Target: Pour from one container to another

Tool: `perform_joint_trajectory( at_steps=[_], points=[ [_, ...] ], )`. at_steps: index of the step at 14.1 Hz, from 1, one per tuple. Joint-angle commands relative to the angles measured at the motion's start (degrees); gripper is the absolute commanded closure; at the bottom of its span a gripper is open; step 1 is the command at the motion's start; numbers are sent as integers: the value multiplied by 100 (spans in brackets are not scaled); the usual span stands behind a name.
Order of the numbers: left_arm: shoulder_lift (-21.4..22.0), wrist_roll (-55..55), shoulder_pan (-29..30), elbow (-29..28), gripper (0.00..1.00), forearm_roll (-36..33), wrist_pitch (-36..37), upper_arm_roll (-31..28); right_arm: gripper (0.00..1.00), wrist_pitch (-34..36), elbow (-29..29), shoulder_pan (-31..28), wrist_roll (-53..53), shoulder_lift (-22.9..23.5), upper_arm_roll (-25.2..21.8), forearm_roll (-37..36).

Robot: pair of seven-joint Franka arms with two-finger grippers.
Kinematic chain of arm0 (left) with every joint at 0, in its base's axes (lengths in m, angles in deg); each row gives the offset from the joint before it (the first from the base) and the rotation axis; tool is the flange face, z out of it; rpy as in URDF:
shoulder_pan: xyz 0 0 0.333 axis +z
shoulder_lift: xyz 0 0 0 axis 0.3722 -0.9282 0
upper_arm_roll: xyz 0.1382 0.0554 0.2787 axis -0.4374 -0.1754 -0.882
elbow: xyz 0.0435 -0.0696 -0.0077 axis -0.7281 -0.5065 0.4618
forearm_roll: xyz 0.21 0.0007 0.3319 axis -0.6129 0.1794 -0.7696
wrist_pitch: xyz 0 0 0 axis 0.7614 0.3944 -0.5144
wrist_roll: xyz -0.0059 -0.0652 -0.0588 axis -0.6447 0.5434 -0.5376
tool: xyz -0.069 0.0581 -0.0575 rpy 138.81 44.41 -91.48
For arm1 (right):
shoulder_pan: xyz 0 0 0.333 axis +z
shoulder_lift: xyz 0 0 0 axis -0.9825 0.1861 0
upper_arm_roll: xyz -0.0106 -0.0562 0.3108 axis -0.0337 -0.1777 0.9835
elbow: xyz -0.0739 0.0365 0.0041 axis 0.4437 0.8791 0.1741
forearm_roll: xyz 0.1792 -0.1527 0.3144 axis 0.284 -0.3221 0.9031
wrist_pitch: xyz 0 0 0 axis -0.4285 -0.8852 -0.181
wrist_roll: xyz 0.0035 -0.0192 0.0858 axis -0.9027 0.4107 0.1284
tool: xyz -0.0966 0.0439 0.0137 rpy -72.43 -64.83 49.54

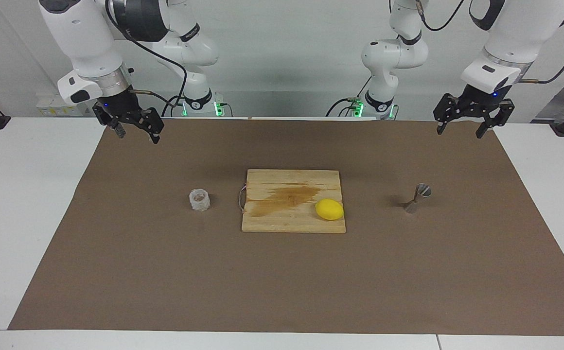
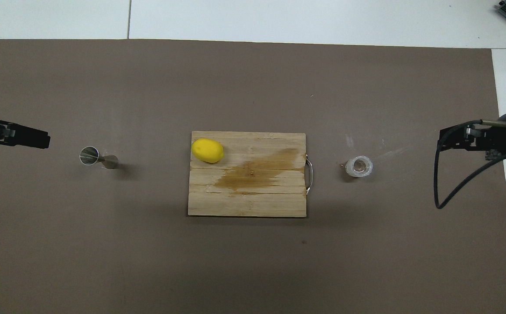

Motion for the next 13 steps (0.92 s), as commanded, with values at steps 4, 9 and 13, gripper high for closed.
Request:
perform_joint_trajectory(
  at_steps=[4, 9, 13],
  points=[
    [-75, 53, 19, 144, 0, -42, 202, 4, 0, 0, -139, -110, -121, -139, 45, 141],
    [-75, 88, 19, 135, 0, -50, 229, -4, 0, 0, -139, -110, -112, -139, 45, 141],
    [-84, 97, -25, 82, 0, -41, 185, 4, 0, 0, -139, -101, -121, -139, 45, 142]
  ],
)
